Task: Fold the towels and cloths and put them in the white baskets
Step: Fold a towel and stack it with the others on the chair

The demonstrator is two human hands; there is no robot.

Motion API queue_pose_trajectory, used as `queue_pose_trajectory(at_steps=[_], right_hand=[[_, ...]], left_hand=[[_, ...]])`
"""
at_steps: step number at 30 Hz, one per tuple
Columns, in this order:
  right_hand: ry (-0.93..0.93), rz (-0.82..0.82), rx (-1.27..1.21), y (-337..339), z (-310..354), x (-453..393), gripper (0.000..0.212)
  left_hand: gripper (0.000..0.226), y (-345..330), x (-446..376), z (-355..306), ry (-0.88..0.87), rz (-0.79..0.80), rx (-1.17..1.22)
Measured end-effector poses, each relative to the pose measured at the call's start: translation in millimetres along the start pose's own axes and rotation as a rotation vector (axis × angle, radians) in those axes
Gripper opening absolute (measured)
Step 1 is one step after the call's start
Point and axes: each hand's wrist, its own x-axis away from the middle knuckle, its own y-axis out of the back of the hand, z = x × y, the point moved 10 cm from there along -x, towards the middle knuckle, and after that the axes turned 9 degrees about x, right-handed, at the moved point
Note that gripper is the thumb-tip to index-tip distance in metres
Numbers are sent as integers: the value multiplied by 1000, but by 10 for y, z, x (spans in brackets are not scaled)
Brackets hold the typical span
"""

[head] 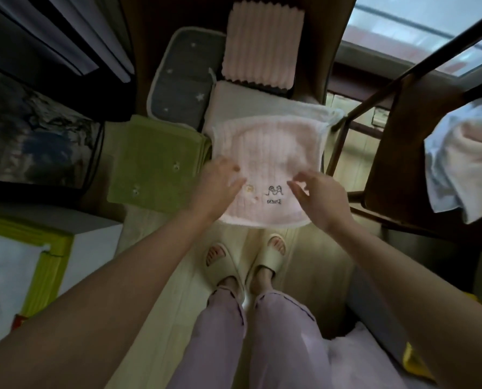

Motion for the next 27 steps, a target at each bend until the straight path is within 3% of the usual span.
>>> queue_pose_trajectory(at_steps=[3, 5, 10, 13, 16, 21, 24, 27], right_hand=[[-58, -260, -134, 429, 103, -217, 24], [-18, -294, -98, 509, 226, -359, 29], [171, -55, 92, 55, 546, -631, 56], [203, 2, 149, -189, 566, -748, 61], [192, 33, 167, -356, 484, -831, 63], [239, 38, 245, -494, 387, -892, 65], [262, -53, 228, -388, 420, -876, 64], [318, -148, 227, -331, 491, -818, 59]], left_hand=[[26, 460, -228, -119, 93, -330, 115], [31, 553, -332, -52, 198, -410, 144], [38, 449, -527, 180, 317, -312, 157], [36, 413, -632, 207, 277, -281, 310], [34, 454, -663, 251, 223, -349, 395], [39, 556, -684, 334, 186, -462, 121], [34, 676, -604, 86, -22, -564, -66], [32, 191, -573, -327, -350, -325, -118]])
